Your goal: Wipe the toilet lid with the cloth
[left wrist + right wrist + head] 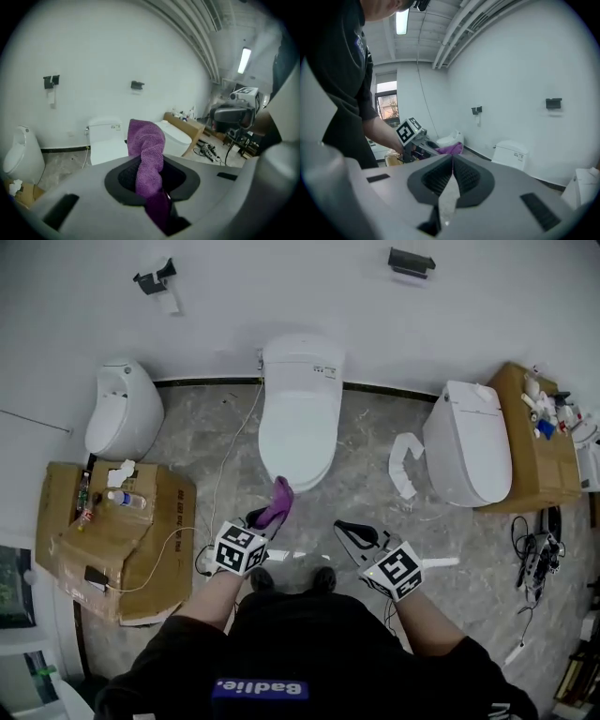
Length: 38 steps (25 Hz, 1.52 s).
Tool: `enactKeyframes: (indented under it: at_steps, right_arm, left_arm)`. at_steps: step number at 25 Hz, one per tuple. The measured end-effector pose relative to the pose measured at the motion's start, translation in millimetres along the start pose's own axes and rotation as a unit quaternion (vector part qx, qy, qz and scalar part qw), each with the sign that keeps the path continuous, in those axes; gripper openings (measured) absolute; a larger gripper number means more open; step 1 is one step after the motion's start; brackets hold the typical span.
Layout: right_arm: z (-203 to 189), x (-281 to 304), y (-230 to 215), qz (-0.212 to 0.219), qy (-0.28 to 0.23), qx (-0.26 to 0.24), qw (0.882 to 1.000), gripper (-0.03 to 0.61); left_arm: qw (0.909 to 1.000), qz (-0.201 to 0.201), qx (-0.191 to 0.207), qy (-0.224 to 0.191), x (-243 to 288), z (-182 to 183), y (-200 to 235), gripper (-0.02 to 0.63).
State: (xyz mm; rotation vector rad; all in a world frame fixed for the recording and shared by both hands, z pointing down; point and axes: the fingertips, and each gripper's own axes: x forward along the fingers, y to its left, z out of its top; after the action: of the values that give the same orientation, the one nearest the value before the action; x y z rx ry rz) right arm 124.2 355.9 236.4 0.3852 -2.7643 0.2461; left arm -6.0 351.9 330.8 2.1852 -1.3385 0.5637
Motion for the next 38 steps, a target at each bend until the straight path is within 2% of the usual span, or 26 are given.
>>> enactKeyframes:
  at_steps: [5,8,16,21,26,38]
  right_arm:
    - [50.0,26.6,35.4,0.003,-0.033,0.022,0.999,0.029]
    - [74.6,43.6,55.8,-0.003,-0.044,0.004,0.999,0.029]
    - [123.0,61.1,101.1,-0.002,-0.082,0.005,0.997,0.029]
    - [126.9,66.2,114.9,-0.002,-0.101,0.003,0.995,0.029]
    - [120.9,62.9,125.3,0.003,-0.104,-0.002,0.995,0.029]
    - [119.9,54.6,134.8,0.011,-0.105,-0.016,0.994,0.028]
  left_arm:
    - [0.9928,-0.028,0.001,-0.116,-78.4,59.9,-23.7,0.081]
    - [0.9839,-0.044,0.011,-0.173,-119.6,88.6,-34.3,0.081]
    - [0.9622,-0.077,0.018,-0.26,-198.8,132.4,-43.4,0.081]
    - [0.9563,-0.08,0.016,-0.281,-206.7,127.1,-45.7,0.081]
    - [0.9577,-0.094,0.026,-0.271,-198.9,116.4,-54.1,0.081]
    - [0.9583,-0.093,0.038,-0.267,-203.2,111.4,-66.7,0.081]
